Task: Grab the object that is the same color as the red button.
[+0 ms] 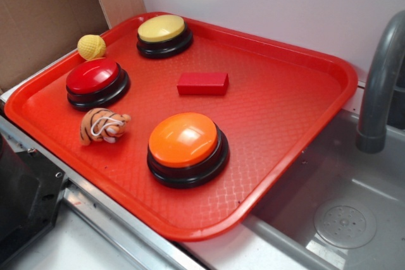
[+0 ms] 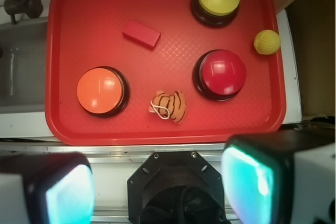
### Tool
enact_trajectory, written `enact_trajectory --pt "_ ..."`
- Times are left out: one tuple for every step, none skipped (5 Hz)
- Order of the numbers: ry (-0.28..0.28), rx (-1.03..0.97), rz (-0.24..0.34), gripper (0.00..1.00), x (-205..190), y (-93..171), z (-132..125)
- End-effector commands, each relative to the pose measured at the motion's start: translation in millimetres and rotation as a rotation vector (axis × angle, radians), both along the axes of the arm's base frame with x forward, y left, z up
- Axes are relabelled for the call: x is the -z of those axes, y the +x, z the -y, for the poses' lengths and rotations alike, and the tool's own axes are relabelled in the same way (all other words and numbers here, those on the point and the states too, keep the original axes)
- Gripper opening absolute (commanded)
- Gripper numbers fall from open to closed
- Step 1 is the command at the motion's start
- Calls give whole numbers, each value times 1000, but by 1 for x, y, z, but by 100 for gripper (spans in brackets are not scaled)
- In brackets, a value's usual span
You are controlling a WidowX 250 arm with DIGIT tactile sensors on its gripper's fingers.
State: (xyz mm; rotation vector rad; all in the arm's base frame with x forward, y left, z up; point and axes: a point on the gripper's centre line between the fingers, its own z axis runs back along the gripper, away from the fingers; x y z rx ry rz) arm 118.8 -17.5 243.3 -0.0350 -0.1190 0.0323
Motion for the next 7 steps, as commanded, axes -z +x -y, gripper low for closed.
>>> enact_trajectory --pt "0 0 0 100 0 0 0" --pt "28 -99 6 100 -30 43 -16" --pt "22 -143 -32 100 -34 80 -32" --pt "43 16 -147 100 0 133 -31" --pt "109 264 -187 100 36 143 -7" --pt "140 517 -269 100 72 150 11" --pt "147 770 -288 100 109 140 -6"
